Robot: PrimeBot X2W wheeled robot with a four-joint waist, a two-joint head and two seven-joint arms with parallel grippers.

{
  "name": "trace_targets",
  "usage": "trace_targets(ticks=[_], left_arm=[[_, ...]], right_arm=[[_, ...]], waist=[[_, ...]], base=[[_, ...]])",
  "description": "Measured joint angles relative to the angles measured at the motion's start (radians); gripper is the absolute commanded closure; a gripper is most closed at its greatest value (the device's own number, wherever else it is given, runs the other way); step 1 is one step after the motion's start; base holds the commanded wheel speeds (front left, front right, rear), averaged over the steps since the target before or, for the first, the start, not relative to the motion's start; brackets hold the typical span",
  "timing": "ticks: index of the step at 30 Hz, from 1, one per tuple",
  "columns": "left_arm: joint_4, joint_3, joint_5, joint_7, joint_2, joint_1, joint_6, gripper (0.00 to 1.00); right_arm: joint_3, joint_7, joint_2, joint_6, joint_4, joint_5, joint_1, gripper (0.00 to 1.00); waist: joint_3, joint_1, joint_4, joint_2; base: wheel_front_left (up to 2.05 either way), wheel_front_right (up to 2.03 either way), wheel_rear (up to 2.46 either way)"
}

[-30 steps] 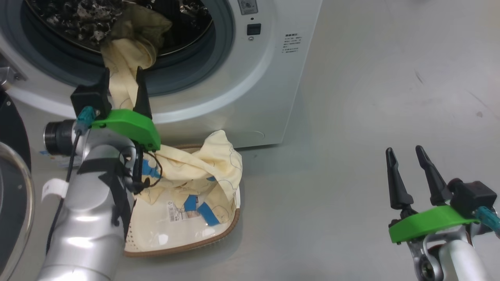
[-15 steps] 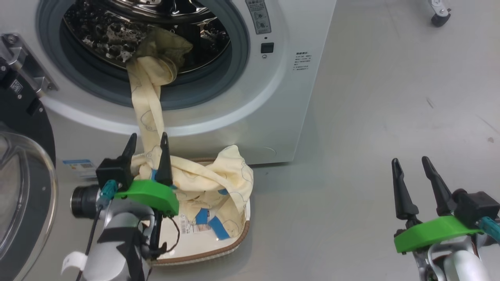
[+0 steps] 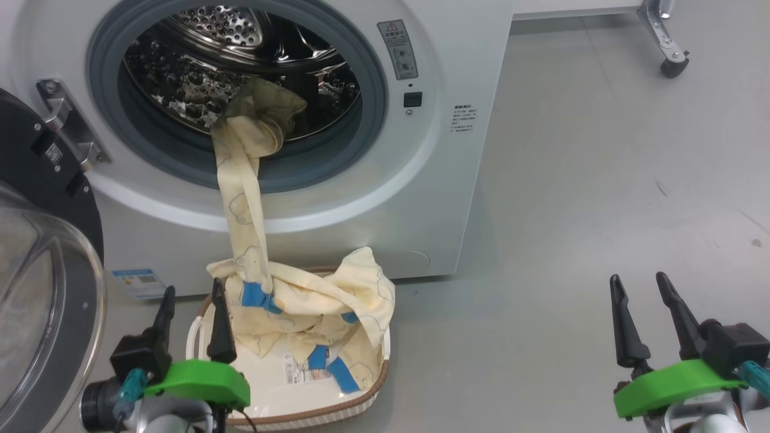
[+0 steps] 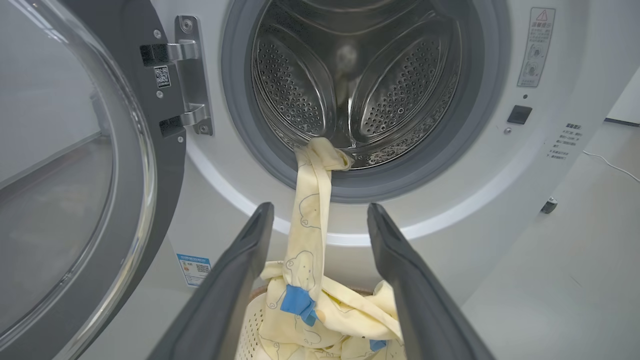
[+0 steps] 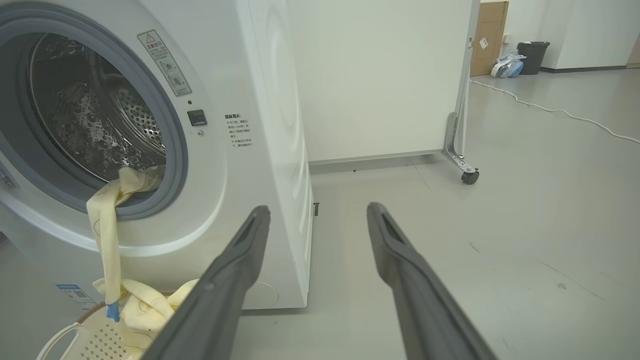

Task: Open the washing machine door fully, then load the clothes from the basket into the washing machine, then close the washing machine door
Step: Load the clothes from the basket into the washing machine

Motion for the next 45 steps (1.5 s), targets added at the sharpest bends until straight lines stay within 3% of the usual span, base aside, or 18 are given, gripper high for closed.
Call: trace_targets(ticks=[11,26,45], left_arm=[[-0.086,0.098,-0.01,0.0,-0.001,0.143,0.018,0.0],[-0.146,0.098,-0.03,0.0,-0.001,0.235,0.019,0.0],[-0.167,0.119,-0.037,0.0,-0.001,0.236,0.017,0.0]], right_arm=[[0.0,0.0,0.0,0.0,0.0,-0.016,0.013,0.0],[0.0,0.0,0.0,0.0,0.0,-0.046,0.036,0.0],[0.007,0.0,0.0,0.0,-0.005,-0.051,0.036,0.0]], waist=[[-0.029,0.0,0.01,0.0],[-0.034,0.0,0.025,0.0],[0.006,0.0,0.021,0.0]], base=[[0.0,0.0,0.0],[0.0,0.0,0.0],[0.0,0.0,0.0]])
